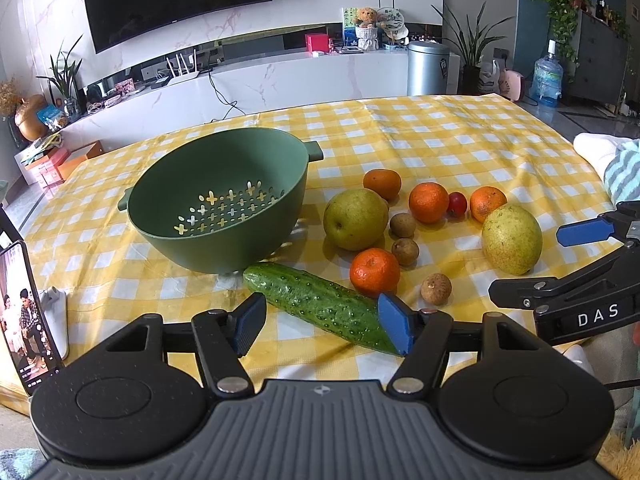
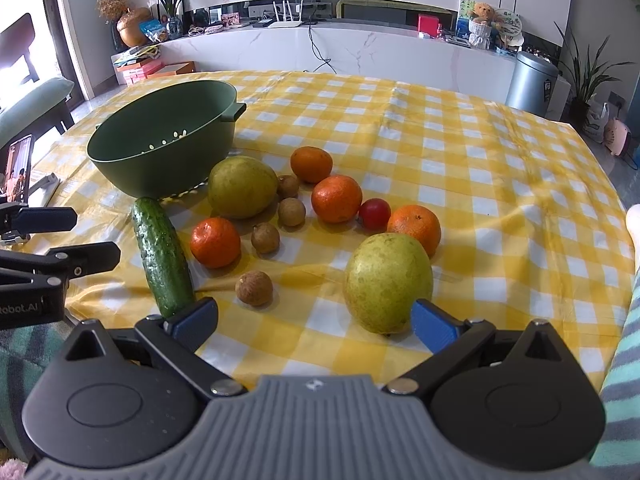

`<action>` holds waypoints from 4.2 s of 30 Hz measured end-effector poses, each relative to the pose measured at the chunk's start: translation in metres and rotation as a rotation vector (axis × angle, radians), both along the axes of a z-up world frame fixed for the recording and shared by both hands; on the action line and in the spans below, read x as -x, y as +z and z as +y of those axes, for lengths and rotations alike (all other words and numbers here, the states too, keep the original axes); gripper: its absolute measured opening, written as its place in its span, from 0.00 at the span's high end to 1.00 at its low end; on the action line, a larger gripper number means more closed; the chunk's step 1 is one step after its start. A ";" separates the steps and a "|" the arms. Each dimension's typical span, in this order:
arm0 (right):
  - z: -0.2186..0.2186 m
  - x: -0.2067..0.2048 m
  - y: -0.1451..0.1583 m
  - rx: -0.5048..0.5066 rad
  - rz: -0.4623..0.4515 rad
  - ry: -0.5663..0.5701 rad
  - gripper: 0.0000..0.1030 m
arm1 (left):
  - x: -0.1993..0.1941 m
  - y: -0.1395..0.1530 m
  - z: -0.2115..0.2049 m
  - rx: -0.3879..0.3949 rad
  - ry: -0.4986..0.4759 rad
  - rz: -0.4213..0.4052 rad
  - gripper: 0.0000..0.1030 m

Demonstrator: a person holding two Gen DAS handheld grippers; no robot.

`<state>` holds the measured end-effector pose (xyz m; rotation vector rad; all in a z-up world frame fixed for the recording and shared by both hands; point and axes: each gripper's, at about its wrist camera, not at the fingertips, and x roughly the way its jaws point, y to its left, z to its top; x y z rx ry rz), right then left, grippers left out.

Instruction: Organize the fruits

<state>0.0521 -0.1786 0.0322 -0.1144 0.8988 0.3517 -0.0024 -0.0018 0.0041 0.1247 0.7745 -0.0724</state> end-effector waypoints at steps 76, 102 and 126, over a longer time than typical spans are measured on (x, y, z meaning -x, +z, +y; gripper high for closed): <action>-0.020 -0.024 -0.012 0.020 -0.106 -0.102 0.05 | -0.071 -0.016 -0.011 0.110 -0.002 -0.005 0.25; -0.015 -0.049 -0.043 0.006 -0.014 -0.129 0.25 | -0.127 -0.064 -0.014 0.194 -0.018 0.083 0.22; -0.022 -0.045 -0.047 -0.002 -0.001 -0.140 0.40 | -0.109 -0.050 -0.017 0.169 0.012 0.025 0.31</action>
